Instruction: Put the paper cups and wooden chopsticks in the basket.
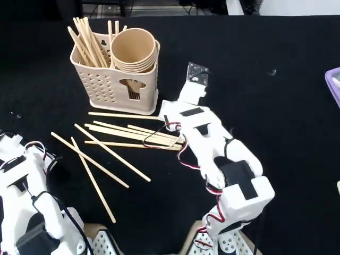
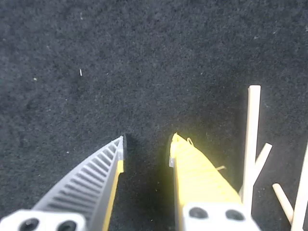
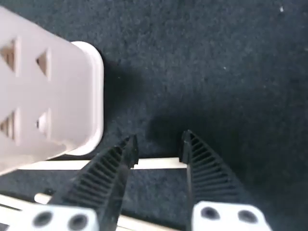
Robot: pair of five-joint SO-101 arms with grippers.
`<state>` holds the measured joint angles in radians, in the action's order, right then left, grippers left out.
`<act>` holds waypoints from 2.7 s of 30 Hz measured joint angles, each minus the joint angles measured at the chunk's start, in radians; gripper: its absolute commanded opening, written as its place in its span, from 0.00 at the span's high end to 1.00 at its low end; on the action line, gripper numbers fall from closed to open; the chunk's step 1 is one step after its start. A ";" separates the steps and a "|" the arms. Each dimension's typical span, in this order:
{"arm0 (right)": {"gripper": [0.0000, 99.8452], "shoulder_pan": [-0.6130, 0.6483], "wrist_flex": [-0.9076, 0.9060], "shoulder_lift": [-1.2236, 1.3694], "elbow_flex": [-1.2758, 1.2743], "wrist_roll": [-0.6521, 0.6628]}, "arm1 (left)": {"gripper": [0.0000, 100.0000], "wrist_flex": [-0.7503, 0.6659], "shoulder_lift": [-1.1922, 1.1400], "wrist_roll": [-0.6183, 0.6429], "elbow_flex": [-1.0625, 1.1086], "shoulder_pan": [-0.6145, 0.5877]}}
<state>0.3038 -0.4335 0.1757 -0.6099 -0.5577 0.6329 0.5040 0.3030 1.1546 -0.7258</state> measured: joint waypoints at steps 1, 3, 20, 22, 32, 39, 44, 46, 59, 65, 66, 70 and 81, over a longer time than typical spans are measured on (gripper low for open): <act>0.85 0.000 -0.018 0.000 0.002 0.000 | 0.84 0.000 0.000 0.000 0.000 0.000; 0.85 0.000 -0.052 -0.002 0.011 -0.015 | 0.84 0.000 0.000 0.000 0.000 0.000; 0.84 0.003 -0.319 -0.232 -0.158 0.219 | 0.83 0.000 0.000 0.000 0.000 0.000; 0.84 0.003 -0.321 -0.284 -0.187 0.296 | 0.83 0.000 0.000 0.000 0.000 0.000; 0.73 0.069 -0.321 -0.539 -0.350 0.950 | 0.83 0.000 0.000 0.000 0.000 0.000; 0.71 0.176 -0.241 -0.554 -0.431 0.973 | 0.83 0.000 0.000 0.000 0.000 0.000; 0.74 0.249 -0.213 -0.555 -0.434 0.973 | 0.83 0.000 0.000 0.000 0.000 0.000; 0.74 0.275 -0.212 -0.555 -0.448 0.974 | 0.83 0.000 0.000 0.000 0.000 0.000; 0.75 0.313 -0.120 -0.473 -0.465 0.982 | 0.83 0.000 0.000 0.000 0.000 0.000; 0.85 0.311 -0.144 -0.384 -0.404 0.985 | 0.83 0.000 0.000 0.000 0.000 0.000; 0.88 0.311 -0.155 -0.382 -0.397 0.984 | 0.83 0.000 0.000 0.000 0.000 0.000; 0.95 0.310 -0.167 -0.382 -0.382 0.985 | 0.83 0.000 0.000 0.000 0.000 0.000; 0.99 0.311 -0.216 -0.385 -0.361 0.982 | 0.83 0.000 0.000 0.000 0.000 0.000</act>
<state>0.6153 -0.6498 -0.2094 -0.9705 0.4242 0.6329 0.5040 0.3030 1.1546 -0.7258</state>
